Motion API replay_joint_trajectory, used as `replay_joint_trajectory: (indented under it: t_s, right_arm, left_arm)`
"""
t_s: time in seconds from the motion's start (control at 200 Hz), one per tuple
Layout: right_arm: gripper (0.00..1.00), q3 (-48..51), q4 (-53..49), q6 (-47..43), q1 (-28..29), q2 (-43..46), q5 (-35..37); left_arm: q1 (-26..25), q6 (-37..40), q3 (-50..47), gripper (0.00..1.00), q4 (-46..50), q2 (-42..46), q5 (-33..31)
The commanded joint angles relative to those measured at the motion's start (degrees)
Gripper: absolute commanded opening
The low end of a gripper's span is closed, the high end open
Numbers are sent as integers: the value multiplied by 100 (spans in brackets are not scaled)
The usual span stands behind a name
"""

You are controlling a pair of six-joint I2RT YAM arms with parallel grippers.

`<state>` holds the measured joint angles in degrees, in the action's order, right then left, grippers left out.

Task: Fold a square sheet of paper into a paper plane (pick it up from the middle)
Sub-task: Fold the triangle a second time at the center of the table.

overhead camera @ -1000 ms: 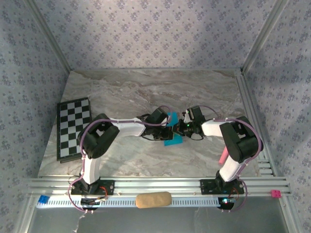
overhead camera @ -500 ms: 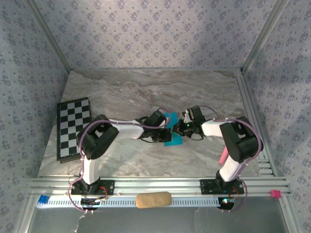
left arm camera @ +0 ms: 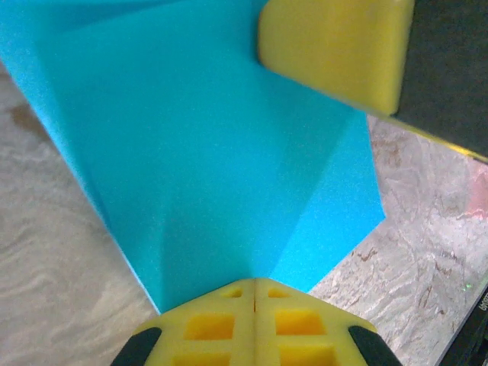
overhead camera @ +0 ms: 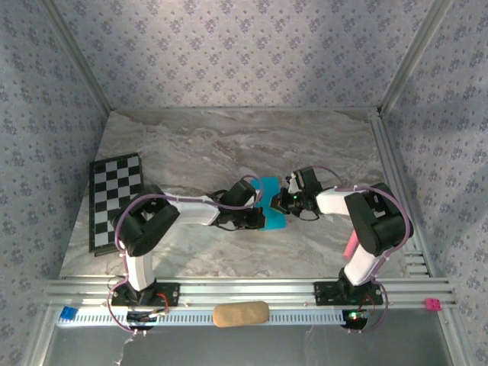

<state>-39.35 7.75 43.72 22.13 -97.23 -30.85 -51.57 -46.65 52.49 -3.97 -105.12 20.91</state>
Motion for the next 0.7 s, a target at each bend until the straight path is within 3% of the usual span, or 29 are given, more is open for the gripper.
replay_joint_trajectory:
  t_s: [0.0,0.355,0.52,0.695]
  right_arm:
    - [0,213,-643,-21,-24,-134,518]
    - [0,212,-669,-8,-18,-85,524]
    - [0,219,-708,3,-24,-20,528]
    - [0,216,-699,6,-22,-10,520]
  left_arm:
    - [-116,-68,-316,0,466,203,-24]
    - [-125,22,-700,0,425,766,64]
    - [61,28,-587,2,-76,1250,137]
    - [418,32,-84,3,-229,814,392]
